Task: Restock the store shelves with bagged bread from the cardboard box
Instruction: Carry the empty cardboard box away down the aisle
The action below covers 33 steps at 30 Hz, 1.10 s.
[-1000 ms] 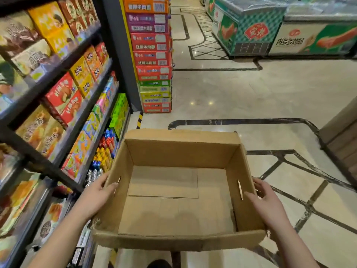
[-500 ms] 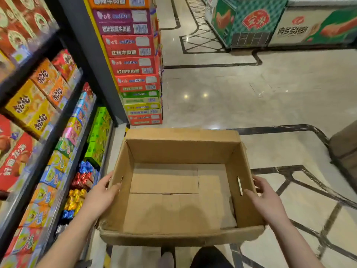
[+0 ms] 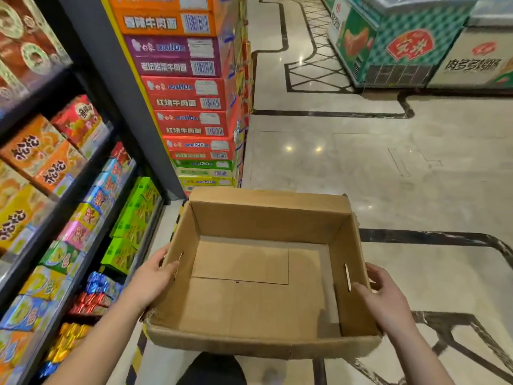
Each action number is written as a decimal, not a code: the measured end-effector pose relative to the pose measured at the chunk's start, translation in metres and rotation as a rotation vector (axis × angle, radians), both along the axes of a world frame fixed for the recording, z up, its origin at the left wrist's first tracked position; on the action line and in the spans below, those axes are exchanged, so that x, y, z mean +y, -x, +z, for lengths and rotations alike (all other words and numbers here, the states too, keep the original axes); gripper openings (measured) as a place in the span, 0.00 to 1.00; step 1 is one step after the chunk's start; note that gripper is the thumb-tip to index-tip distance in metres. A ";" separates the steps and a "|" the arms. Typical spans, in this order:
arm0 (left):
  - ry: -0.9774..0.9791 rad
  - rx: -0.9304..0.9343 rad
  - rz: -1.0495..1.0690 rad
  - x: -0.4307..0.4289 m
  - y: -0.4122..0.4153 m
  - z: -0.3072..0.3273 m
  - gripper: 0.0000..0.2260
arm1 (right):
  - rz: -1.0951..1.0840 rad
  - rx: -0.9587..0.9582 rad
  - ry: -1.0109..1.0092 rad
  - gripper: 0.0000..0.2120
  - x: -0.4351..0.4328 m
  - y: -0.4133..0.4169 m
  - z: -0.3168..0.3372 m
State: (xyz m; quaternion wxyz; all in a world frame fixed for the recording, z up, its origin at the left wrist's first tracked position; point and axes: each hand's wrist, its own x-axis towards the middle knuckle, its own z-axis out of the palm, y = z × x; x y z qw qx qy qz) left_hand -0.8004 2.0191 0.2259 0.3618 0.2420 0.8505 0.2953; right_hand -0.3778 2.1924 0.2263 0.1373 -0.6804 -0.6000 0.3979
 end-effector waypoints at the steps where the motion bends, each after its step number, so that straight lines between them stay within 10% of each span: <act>1: -0.005 -0.009 -0.004 0.016 0.004 0.000 0.15 | 0.001 -0.003 0.006 0.24 0.018 0.006 -0.001; 20: 0.176 -0.070 0.002 0.319 0.142 -0.122 0.19 | -0.116 -0.073 0.187 0.23 0.306 0.155 -0.104; 33: 0.279 -0.131 0.247 0.403 0.149 -0.354 0.11 | -0.074 -0.039 0.428 0.25 0.417 0.183 -0.344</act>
